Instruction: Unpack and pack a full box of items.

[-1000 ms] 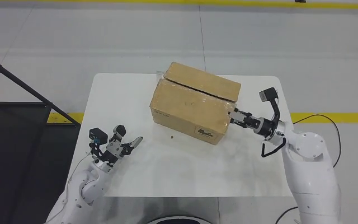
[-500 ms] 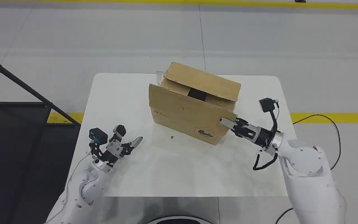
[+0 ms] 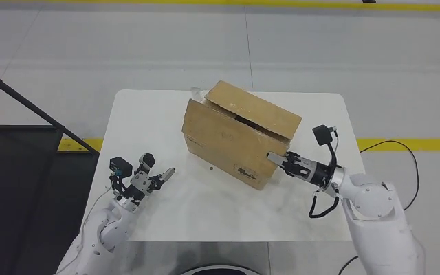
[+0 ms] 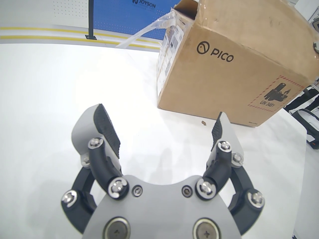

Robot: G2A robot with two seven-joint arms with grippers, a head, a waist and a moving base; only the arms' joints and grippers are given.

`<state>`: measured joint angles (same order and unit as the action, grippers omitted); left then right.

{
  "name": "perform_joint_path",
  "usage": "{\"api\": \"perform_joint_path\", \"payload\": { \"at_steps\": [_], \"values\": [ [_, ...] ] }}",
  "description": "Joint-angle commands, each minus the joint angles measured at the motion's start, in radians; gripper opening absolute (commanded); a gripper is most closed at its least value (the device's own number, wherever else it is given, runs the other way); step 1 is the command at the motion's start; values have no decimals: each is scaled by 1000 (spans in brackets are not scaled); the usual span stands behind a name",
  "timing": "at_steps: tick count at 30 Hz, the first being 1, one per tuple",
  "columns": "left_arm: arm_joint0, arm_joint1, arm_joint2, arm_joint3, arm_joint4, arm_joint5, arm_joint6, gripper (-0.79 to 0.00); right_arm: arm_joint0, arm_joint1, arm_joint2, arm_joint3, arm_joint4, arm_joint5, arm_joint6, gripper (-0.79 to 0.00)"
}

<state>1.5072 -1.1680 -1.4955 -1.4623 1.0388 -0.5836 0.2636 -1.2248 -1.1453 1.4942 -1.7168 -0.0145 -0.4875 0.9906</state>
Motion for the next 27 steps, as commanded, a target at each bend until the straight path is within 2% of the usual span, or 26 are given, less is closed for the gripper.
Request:
{"api": "perform_joint_path", "payload": {
  "at_steps": [1, 18, 27],
  "values": [
    [1, -1, 1, -7, -3, 11, -6, 0, -7, 4, 4, -3, 16, -18, 16, -785],
    [-13, -2, 1, -30, -32, 55, -39, 0, -125, 41, 66, -32, 196, -185, 132, -785],
    [-18, -6, 14, -62, -21, 116, -68, 0, -149, 57, 102, -46, 180, -169, 113, -785]
  ]
}}
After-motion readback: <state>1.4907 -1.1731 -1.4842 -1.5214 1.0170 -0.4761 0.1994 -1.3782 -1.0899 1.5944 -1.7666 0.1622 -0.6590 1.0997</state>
